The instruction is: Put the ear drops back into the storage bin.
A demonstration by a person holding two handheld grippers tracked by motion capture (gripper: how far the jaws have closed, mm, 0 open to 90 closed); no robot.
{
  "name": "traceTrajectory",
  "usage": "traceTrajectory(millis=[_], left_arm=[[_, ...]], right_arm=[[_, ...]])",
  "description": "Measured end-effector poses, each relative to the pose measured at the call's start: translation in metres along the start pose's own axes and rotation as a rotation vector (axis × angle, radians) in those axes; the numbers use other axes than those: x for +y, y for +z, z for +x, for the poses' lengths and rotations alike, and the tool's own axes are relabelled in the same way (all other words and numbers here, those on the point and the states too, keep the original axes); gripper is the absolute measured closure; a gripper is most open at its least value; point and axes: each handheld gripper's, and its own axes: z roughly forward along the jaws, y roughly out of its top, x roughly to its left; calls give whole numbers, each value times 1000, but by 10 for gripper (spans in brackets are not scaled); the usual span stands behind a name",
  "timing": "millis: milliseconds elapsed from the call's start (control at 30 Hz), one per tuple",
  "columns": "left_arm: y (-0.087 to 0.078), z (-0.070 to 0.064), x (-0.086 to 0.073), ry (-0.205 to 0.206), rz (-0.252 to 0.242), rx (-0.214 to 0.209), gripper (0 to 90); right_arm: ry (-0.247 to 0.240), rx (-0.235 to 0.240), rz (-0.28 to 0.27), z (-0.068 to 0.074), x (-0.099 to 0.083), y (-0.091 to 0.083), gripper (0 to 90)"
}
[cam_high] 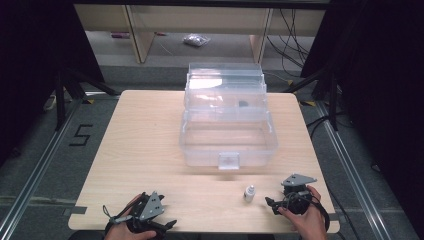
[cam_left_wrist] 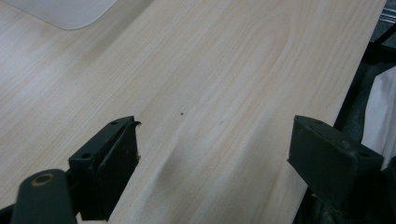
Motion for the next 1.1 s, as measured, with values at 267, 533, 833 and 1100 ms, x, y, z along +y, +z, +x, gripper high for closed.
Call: traceTrajectory(millis=[267,533,833,1100], left_arm=[[0,0,0,2,1,1,154],[0,0,0,1,0,2,154],[0,0,0,-1,1,1,154],[0,0,0,1,2,1,153]], right_arm=[[-39,-3,27,10,6,-5,166],[-44,1,41,12,7,-5,170],[-39,15,54,17,8,-5,173],[-68,34,75,22,11,-7,175]])
